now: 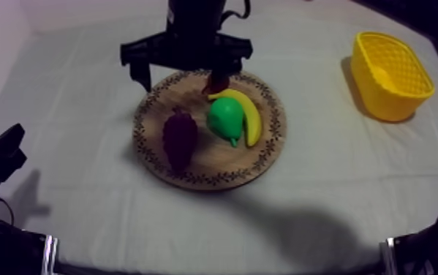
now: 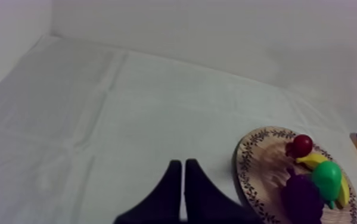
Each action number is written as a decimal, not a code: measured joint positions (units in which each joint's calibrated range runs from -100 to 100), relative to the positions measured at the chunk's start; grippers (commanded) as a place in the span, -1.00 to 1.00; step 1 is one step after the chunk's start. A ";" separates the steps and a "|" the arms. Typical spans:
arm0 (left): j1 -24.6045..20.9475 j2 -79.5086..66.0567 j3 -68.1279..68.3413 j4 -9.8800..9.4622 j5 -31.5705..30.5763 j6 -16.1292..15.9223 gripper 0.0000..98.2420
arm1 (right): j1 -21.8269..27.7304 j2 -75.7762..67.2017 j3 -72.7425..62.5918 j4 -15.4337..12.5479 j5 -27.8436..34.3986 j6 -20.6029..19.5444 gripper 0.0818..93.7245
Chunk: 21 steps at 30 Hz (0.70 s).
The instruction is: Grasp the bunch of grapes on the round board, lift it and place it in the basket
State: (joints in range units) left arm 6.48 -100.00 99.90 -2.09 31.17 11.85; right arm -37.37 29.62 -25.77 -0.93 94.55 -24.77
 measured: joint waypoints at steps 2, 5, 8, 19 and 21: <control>0.00 0.00 0.00 0.00 0.00 0.00 -1.00 | 0.25 0.87 1.53 -1.04 -1.64 0.73 0.98; 0.00 0.00 0.00 0.00 0.00 -0.03 -1.00 | 0.70 2.36 3.84 -2.31 -4.98 1.56 0.98; 0.00 0.00 0.00 0.00 0.00 -0.03 -1.00 | 0.98 4.23 5.82 -4.00 -8.12 2.53 0.98; 0.00 0.00 0.00 0.00 0.00 -0.03 -1.00 | 1.61 12.06 4.36 -8.21 -13.83 3.91 0.96; 0.00 0.00 0.00 0.00 0.00 0.00 -1.00 | 1.71 13.53 3.27 -8.44 -13.83 4.12 0.96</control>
State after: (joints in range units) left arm 6.48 -100.00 99.90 -2.09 31.17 11.84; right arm -35.67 43.15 -22.50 -9.36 80.72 -20.65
